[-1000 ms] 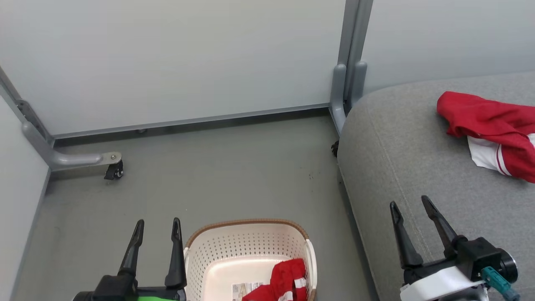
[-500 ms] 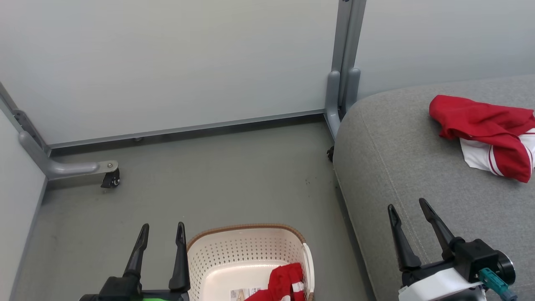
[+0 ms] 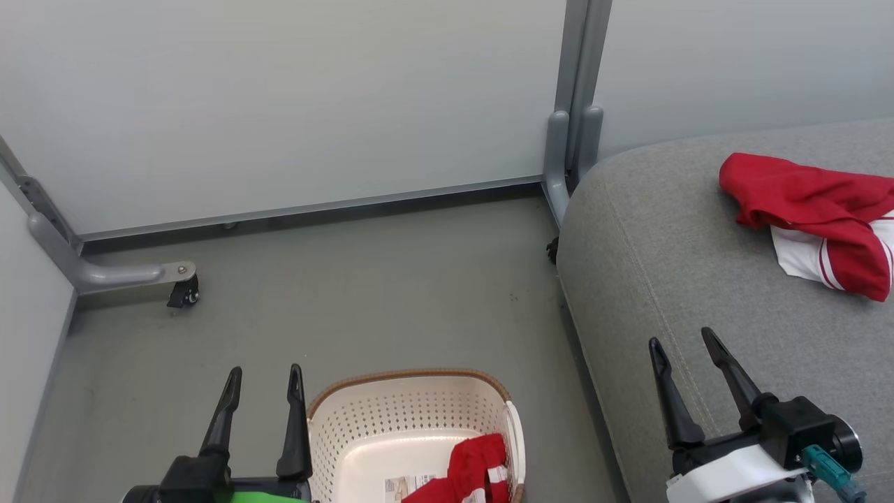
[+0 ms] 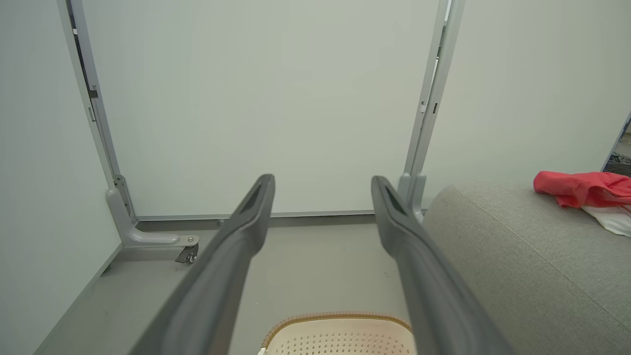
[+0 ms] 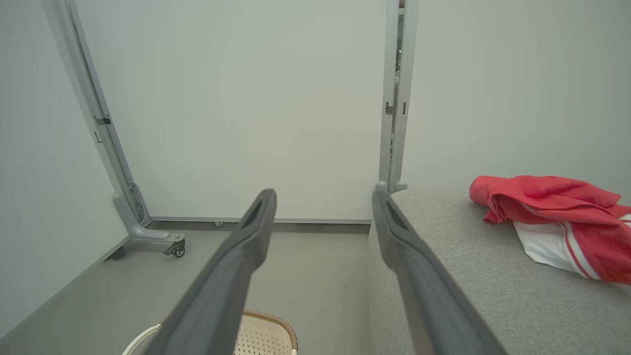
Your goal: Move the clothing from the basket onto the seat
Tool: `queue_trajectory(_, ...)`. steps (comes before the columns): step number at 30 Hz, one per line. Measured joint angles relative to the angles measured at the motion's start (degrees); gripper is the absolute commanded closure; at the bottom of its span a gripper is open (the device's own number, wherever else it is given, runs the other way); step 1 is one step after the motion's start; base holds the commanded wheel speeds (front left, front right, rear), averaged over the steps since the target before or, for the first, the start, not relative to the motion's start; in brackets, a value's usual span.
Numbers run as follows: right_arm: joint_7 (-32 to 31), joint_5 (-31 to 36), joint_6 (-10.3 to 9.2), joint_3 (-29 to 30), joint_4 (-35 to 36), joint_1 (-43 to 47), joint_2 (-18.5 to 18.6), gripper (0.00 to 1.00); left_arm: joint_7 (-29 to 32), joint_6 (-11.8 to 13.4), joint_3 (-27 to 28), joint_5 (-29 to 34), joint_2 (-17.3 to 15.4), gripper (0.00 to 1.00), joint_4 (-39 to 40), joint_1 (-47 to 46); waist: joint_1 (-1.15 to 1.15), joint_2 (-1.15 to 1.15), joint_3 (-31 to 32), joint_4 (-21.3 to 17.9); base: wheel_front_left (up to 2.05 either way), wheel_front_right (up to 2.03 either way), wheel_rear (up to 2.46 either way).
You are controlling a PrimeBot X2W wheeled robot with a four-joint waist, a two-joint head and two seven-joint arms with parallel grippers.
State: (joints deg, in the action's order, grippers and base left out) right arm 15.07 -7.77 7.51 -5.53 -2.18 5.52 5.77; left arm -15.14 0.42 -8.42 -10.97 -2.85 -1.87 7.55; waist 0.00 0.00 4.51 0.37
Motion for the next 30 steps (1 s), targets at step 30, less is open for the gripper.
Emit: queue_trajectory(30,0.0,0.9,0.00,8.1,7.6,-16.2,0.3,0.00,0.0,-6.3,-10.6,5.3,0.0,0.00,-26.8,-27.8,0.00,0.00,-21.8,-2.2,0.00,0.00,0.00)
